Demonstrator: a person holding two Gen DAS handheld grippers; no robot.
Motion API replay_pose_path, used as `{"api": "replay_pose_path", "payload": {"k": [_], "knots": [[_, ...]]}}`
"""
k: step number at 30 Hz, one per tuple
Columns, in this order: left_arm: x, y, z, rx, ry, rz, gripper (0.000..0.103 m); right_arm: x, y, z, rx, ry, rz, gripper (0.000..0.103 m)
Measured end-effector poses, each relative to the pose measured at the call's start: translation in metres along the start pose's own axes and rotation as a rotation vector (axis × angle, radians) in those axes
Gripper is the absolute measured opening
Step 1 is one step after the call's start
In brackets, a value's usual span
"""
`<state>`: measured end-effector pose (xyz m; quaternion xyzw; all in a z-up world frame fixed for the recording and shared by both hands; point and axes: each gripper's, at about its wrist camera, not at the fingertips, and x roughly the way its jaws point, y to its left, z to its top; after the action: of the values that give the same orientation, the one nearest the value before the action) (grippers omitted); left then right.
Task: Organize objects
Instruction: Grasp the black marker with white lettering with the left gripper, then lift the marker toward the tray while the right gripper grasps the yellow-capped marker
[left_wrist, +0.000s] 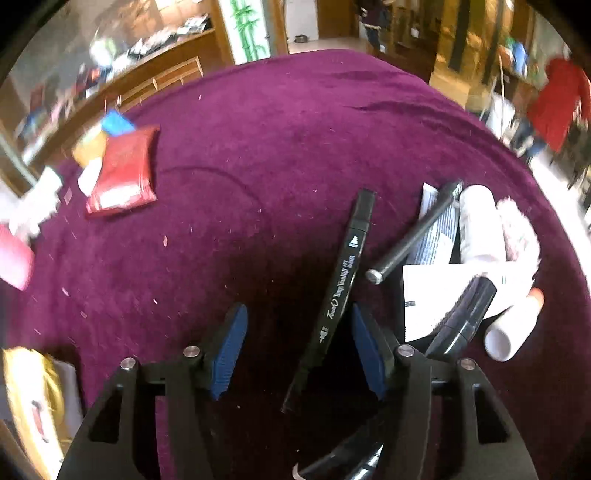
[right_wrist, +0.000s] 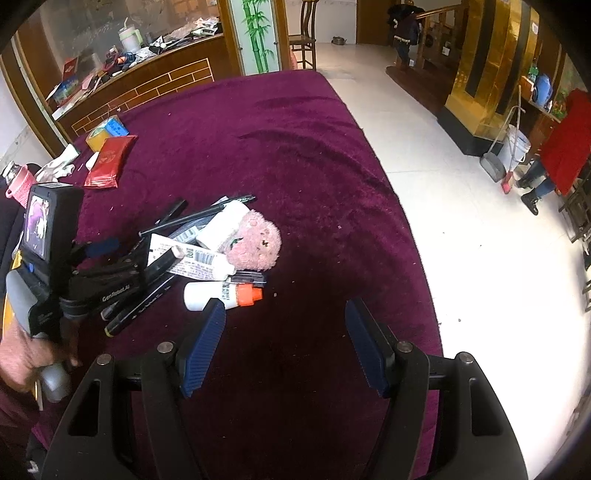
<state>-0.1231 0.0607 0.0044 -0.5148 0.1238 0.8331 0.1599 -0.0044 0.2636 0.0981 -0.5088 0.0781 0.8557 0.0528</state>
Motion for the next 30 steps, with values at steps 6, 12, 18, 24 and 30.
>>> {"api": "replay_pose_path", "payload": {"k": [6,12,18,24,30], "knots": [[-0.013,0.016,-0.010,-0.083,0.004,-0.075,0.011,0.009,0.005,-0.003,0.023,0.039,0.044,0.067],[-0.052,0.045,-0.041,-0.198,-0.050,-0.143,0.011,0.015,0.025,-0.003,0.017,0.064,0.131,0.067],[-0.114,0.073,-0.084,-0.265,-0.131,-0.186,0.011,0.023,0.054,0.014,-0.023,0.084,0.260,0.067],[-0.144,0.095,-0.126,-0.350,-0.173,-0.231,0.011,0.046,0.083,0.029,0.043,0.273,0.593,0.067],[-0.152,0.121,-0.161,-0.437,-0.163,-0.257,0.011,0.094,0.114,0.016,0.165,0.386,0.600,0.067]]}}
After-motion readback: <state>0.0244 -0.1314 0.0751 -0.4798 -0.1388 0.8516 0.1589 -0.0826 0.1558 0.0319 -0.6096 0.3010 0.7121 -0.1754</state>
